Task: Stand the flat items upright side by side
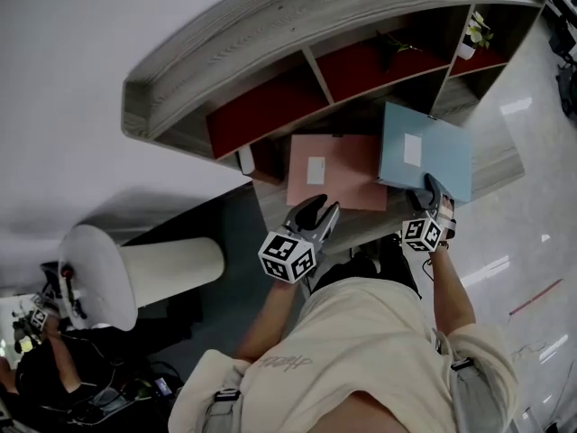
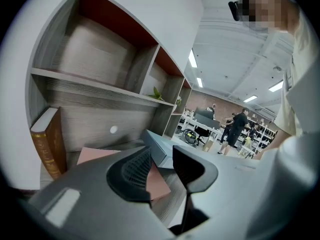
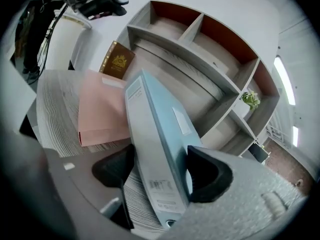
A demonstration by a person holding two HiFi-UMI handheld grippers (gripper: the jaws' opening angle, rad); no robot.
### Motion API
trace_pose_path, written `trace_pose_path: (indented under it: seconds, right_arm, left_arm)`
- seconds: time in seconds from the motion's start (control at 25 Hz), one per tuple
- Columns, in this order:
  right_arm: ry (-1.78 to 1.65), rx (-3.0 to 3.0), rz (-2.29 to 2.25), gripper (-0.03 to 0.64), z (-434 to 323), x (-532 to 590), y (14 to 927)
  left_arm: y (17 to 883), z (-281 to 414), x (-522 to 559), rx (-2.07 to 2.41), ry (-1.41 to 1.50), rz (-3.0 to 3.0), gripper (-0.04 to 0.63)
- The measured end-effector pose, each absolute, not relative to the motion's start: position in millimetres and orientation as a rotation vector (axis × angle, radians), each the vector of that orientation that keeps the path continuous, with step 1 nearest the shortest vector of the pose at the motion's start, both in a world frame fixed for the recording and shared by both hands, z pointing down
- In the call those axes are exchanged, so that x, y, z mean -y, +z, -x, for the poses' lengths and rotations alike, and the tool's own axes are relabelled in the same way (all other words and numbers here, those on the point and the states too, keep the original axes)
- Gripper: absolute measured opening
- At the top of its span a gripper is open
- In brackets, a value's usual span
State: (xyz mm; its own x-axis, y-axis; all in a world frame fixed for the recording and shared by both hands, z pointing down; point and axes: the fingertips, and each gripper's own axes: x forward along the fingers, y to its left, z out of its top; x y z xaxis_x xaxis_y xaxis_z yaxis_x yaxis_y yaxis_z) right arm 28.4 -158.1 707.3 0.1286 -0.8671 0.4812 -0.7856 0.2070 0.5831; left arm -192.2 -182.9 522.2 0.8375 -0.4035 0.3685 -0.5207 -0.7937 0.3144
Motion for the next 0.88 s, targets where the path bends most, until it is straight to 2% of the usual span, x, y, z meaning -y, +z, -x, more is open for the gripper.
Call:
trace_pose_path:
  seconds: [0.88]
  right_arm:
    - [0.294,2.259,-1.997,0.321,-11.7,124.2,597.4]
  left_arm:
    - [519.1,199.5,178.4,0.62,0.281,-2.647,0.141]
